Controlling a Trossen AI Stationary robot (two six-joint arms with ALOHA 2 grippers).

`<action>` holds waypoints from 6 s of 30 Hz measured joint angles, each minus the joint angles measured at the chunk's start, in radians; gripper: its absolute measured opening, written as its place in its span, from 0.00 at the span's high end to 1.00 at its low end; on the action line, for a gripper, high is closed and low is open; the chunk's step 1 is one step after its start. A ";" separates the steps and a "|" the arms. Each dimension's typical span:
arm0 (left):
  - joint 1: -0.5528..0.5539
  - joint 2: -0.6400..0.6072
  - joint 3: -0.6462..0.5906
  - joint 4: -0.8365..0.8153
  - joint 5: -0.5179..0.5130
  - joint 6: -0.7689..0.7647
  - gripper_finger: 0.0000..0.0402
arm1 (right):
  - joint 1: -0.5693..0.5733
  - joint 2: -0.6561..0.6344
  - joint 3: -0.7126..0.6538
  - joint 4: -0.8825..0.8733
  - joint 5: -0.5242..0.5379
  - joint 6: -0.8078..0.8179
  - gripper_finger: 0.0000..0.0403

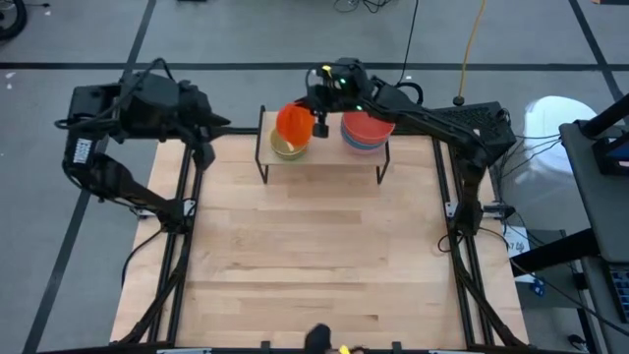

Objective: Place and stack bowls onto a shelf
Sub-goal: Stack the light orange bowl on top of the light yellow bowl on the shelf, then return to Home Position

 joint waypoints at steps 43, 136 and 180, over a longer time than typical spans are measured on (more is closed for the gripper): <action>0.070 -0.010 0.000 0.000 0.001 -0.034 0.80 | -0.056 0.120 -0.004 -0.003 -0.143 -0.085 0.92; 0.174 -1.280 -0.661 0.001 0.269 -0.078 0.80 | 0.087 -1.447 -0.090 -1.000 0.047 0.440 0.81; 0.476 -1.410 -1.468 0.703 0.646 0.179 0.80 | 0.085 -1.867 -1.364 -0.003 -0.121 0.424 0.81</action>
